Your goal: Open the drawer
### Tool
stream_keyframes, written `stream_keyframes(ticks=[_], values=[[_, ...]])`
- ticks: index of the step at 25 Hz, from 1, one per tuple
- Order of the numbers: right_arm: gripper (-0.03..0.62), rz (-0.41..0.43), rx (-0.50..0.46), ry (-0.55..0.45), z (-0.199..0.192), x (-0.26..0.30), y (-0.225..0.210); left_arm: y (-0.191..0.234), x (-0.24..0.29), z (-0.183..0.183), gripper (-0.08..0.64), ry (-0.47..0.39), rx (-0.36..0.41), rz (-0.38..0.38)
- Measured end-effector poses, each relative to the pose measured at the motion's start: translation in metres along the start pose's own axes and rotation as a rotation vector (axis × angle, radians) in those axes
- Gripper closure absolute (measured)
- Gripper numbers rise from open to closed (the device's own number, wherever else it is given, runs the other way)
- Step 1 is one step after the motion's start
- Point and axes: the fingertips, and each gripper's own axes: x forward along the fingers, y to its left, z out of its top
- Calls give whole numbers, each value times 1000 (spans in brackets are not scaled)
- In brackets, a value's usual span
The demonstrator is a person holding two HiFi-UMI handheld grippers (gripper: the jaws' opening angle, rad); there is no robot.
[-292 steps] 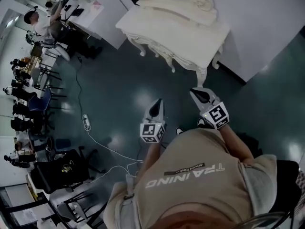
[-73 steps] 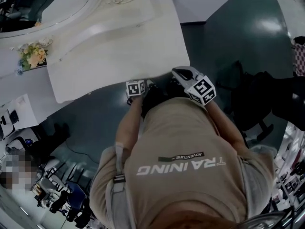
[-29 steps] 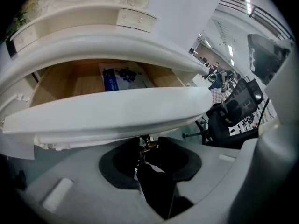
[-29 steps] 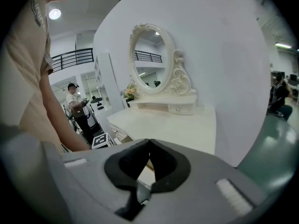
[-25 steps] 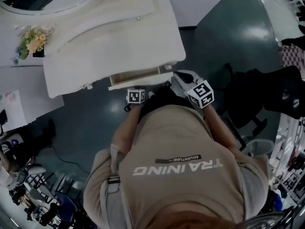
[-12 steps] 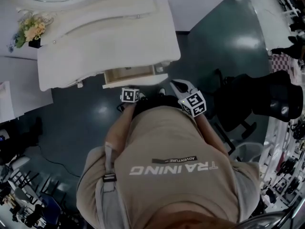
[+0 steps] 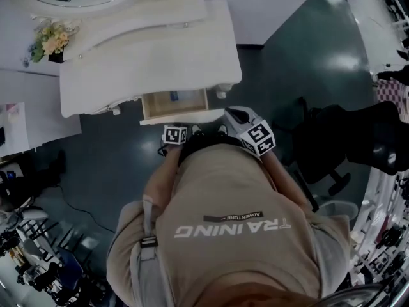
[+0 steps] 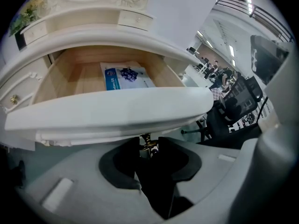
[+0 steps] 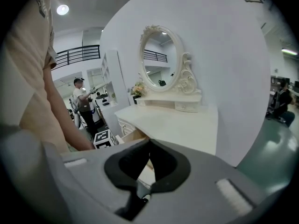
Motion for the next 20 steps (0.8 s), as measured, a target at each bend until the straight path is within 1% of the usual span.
stream_keyframes(ticks=[3, 6, 9, 11, 15, 20], values=[[589, 18, 26, 3, -9, -14, -10, -7, -2, -4, 428, 12, -18, 37], [589, 36, 35, -18, -19, -25, -24, -12, 3, -12, 428, 23, -42, 80], [589, 61, 44, -36, -32, -26, -35, -11, 7, -14, 430, 21, -48, 121], [589, 75, 52, -28, -39, -25, -36, -14, 4, -14, 430, 24, -52, 124], [589, 93, 65, -18, -47, -29, -29, -19, 2, -26, 430, 47, -62, 134], [589, 85, 64, -10, -55, -31, -18, -23, 0, -38, 428, 49, -54, 122]])
